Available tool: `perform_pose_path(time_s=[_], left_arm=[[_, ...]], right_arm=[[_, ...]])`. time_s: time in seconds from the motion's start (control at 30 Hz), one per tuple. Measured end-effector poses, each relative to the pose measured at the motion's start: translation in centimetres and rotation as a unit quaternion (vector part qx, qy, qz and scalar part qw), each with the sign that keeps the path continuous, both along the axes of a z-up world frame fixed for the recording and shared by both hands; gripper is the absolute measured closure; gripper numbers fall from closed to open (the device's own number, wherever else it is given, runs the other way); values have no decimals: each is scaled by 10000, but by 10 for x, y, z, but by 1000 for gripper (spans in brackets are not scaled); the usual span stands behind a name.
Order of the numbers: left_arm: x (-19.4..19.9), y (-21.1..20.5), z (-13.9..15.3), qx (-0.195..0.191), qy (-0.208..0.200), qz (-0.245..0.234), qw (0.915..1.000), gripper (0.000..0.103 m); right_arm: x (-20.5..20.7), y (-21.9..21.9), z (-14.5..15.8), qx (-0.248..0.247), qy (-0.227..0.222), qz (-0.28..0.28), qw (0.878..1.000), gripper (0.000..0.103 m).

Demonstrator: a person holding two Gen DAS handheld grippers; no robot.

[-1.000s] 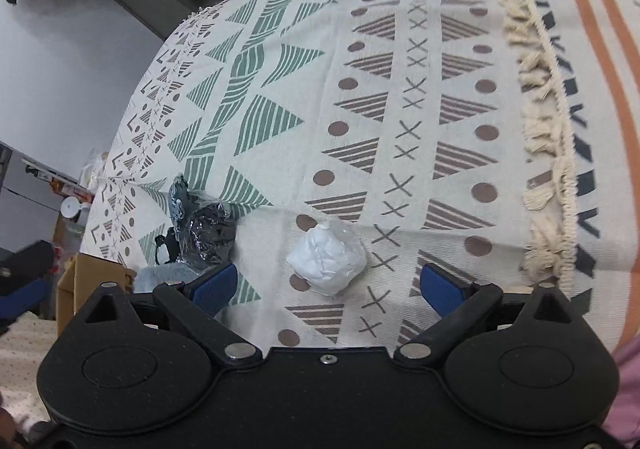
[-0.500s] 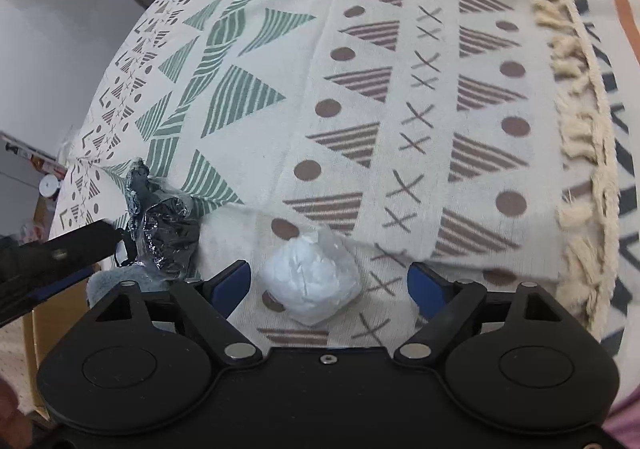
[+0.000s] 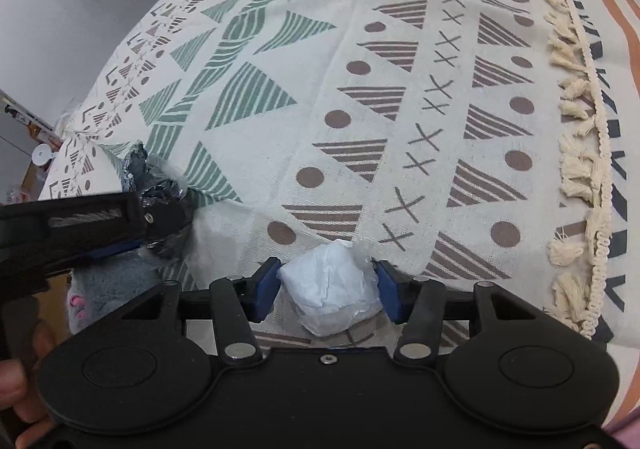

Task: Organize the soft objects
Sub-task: 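Grasp the white plastic bag with right tool while left grasps black bag, then carry both bags to the cardboard box and release them inside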

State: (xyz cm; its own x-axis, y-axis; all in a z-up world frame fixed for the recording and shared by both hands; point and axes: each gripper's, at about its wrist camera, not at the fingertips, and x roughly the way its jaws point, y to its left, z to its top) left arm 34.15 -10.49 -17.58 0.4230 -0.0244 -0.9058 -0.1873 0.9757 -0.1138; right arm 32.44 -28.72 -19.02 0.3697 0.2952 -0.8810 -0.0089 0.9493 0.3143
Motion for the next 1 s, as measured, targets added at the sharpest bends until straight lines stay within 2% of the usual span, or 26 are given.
perform_pose_path(time_s=[0.1, 0.23, 0.4, 0.57, 1.0], left_arm=[[0, -1, 0, -25, -17, -2, 10000, 73], [-7, -9, 6, -135, -153, -148, 9997, 76], [-15, -17, 17, -283, -332, -274, 9987, 76], [-23, -16, 34, -269, -547, -326, 9976, 76], [-42, 12, 69, -241, -945, -169, 9951, 76]], right_arm=[[0, 0, 1, 38, -33, -13, 10000, 52], [-1, -2, 5, 46, -124, -35, 9999, 52], [-3, -5, 13, 63, -288, -87, 9995, 52], [-3, 0, 26, 131, -524, 30, 9985, 52], [-8, 14, 62, 502, -1268, 365, 9900, 52]])
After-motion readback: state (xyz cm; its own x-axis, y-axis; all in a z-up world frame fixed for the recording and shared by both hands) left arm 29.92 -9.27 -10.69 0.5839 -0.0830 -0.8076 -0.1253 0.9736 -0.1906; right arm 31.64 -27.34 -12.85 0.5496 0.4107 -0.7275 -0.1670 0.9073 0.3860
